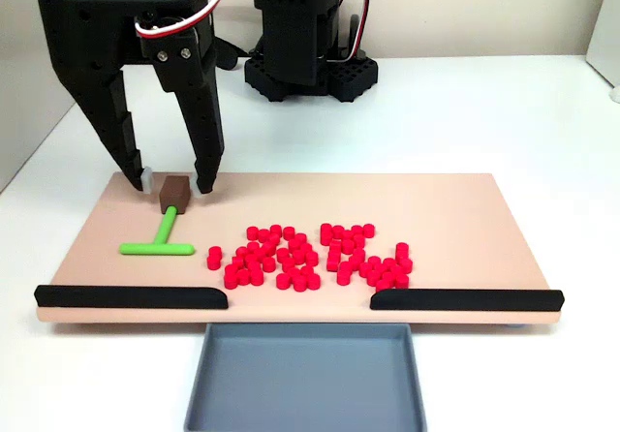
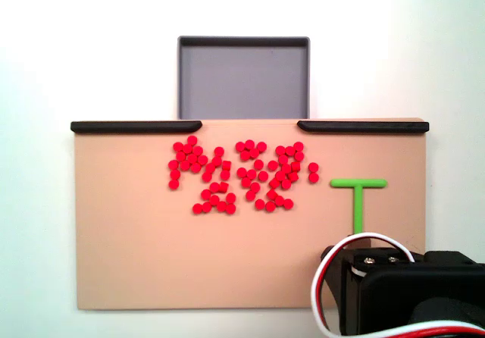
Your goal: Grasp a green tool by the dark brown handle.
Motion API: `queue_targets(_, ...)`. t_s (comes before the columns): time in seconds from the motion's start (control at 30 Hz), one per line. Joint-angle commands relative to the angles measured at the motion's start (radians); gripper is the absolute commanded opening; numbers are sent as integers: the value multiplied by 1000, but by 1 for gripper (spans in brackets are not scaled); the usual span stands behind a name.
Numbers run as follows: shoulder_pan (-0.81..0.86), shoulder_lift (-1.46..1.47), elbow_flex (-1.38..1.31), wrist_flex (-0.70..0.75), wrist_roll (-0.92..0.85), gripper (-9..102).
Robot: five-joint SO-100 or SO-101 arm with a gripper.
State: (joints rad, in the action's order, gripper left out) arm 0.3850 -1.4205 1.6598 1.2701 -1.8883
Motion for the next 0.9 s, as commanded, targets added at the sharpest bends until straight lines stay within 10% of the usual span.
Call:
queue_targets(0.0,-8,-18,3,3,2,16)
queue_targets(0.87,-18,-18,15,3,-12,13)
